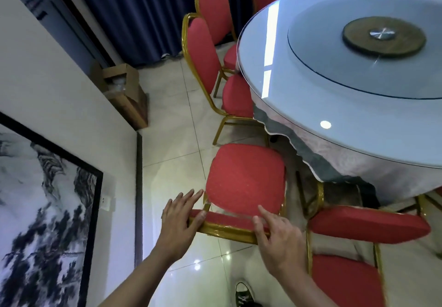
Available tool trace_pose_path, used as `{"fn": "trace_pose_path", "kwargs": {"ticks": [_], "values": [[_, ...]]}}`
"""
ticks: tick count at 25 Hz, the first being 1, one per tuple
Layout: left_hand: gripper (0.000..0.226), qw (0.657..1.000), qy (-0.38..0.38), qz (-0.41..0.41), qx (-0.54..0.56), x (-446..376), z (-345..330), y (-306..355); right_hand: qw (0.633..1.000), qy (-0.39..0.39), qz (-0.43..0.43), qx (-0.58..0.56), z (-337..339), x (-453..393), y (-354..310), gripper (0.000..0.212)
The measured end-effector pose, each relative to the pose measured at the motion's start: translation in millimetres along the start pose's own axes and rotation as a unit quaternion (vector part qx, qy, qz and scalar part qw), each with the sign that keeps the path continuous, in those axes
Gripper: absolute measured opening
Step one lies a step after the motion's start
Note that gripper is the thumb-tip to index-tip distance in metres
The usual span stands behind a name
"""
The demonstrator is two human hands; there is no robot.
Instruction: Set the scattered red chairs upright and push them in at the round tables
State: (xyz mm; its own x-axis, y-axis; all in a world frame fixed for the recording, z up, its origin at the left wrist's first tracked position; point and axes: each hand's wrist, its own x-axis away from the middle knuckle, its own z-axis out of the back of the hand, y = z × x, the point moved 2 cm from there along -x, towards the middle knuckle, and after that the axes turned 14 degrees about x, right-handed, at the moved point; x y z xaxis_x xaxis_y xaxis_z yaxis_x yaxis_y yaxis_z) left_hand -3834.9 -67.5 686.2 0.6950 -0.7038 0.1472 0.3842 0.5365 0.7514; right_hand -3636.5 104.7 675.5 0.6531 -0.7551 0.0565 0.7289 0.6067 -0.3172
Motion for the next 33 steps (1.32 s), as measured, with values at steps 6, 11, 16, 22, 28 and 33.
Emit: {"fn": "trace_pose_path", "kwargs": {"ticks": [6,11,16,22,28,33], "values": [[0.064,1.0,0.001,-0.017,-0.015,-26.5,34.6,-27.5,0.998,-0.038,-0.047,-0.019,-11.6,8.4,-49.5,0.079],[0.065,0.997,-0.029,-0.064,-0.022,-61.5,72.8,-52.4,0.994,-0.03,-0.099,-0.031,-27.7,14.3,-99.9,0.073],[0.067,0.989,-0.085,-0.117,-0.042,-99.2,104.9,-75.3,0.984,0.009,-0.173,-0.031,-46.1,22.0,-157.2,0.072],[0.067,0.978,-0.133,-0.145,-0.068,-145.9,119.0,-80.3,0.965,0.054,-0.257,0.002,-58.6,7.0,-194.2,0.063],[0.074,0.973,-0.158,-0.15,-0.072,-193.2,109.9,-64.3,0.942,0.078,-0.327,-0.014,-61.5,-26.8,-194.0,0.074],[0.077,0.971,-0.169,-0.156,-0.068,-230.2,96.1,-37.5,0.934,0.082,-0.347,-0.011,-50.6,-66.0,-176.5,0.085]]}}
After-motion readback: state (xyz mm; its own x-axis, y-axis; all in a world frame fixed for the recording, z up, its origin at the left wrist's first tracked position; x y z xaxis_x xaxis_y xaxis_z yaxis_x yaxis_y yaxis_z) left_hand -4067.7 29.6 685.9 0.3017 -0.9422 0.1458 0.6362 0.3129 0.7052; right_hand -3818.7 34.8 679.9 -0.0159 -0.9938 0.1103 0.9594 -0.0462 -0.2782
